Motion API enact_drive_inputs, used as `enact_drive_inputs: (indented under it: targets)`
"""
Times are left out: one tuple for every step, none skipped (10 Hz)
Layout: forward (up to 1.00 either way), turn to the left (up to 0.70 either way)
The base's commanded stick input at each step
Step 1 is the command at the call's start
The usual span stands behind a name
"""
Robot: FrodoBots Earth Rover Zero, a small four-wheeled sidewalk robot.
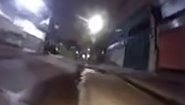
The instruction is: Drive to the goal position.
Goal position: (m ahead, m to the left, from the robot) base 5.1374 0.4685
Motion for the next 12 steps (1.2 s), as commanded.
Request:
enact_drive_inputs:
  targets:
    - [0.7,-0.21]
    - [0.7,-0.05]
    - [0.7,0.0]
    - [0.7,0.0]
    - [0.7,0.0]
    - [0.7,0.0]
    - [0.7,0.0]
    - [0.7,0.0]
    - [0.7,0.0]
    - [0.7,0.0]
    - [0.7,0.0]
    - [0.7,0.0]
